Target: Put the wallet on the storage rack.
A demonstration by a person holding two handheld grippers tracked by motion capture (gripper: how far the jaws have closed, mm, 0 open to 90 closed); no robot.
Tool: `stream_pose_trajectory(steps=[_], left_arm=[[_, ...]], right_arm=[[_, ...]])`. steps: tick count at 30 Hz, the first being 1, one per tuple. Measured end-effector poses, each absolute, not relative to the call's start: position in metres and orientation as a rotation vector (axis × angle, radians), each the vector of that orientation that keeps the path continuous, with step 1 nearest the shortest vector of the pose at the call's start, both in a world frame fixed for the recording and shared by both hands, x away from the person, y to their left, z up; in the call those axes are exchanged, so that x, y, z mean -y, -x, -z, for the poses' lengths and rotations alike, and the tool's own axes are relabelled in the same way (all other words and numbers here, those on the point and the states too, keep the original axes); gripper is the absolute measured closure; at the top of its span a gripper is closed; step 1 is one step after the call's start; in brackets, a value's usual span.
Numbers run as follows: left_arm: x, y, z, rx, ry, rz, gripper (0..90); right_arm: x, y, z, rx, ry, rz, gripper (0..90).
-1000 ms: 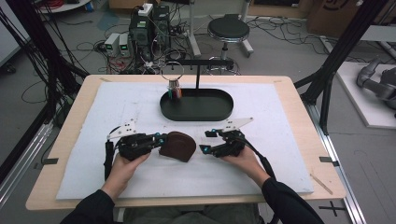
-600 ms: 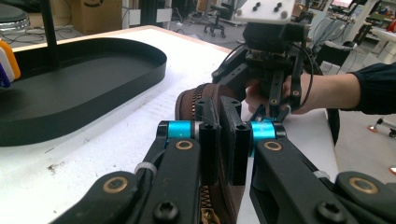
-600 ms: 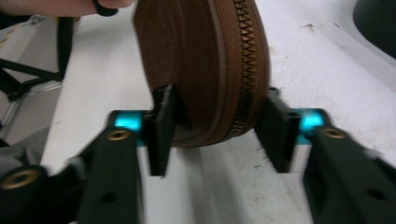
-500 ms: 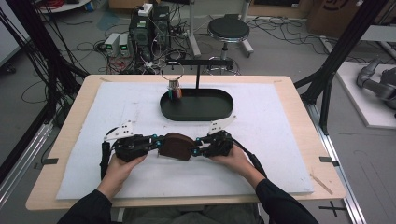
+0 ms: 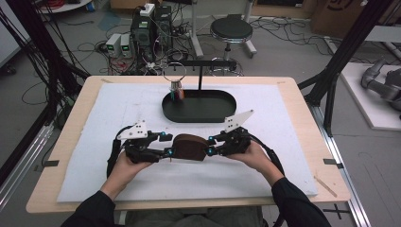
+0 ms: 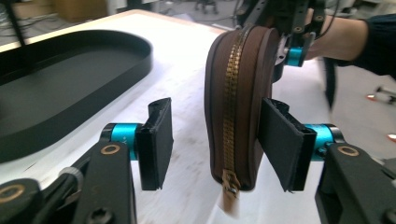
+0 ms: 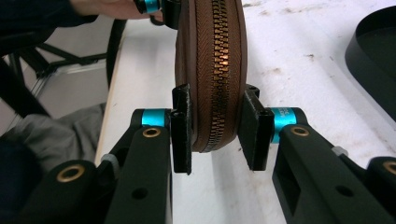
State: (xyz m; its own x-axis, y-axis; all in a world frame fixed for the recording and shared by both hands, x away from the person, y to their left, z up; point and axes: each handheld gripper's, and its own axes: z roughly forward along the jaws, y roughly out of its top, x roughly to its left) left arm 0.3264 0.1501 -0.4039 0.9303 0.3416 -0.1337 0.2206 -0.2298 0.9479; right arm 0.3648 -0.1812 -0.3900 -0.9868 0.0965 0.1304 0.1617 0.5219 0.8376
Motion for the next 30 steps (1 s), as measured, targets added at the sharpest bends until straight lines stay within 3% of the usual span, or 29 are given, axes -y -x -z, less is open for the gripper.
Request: stream_pose_trajectory(steps=[3,7,10,14,18,30], left_arm=[[-0.141,-0.327,0.401,-0.364,-1.831,-0.073,47.5],[-0.133,-0.328,0.400,-0.343,-1.835,-0.045,61.9],[-0.132,-0.330,0.400,-0.346,-1.786,-0.032,67.3],[-0.133,-0.330,0.400,-0.349,-1.682,-0.019,69.4],[-0.135,-0.330,0.399,-0.361,-1.587,0.012,69.7],[-0.137,-0.329,0.398,-0.357,-1.593,-0.014,68.2]], right_arm=[[0.186,-0.363,0.387,2.665,0.208,1.473,69.4],[0.191,-0.362,0.383,2.684,0.206,1.443,69.2],[0.196,-0.363,0.380,2.677,0.233,1.477,67.2],[0.204,-0.365,0.376,2.554,0.323,1.632,59.4],[0.209,-0.364,0.372,2.470,0.350,1.740,58.4],[0.207,-0.362,0.371,2.479,0.335,1.773,66.3]])
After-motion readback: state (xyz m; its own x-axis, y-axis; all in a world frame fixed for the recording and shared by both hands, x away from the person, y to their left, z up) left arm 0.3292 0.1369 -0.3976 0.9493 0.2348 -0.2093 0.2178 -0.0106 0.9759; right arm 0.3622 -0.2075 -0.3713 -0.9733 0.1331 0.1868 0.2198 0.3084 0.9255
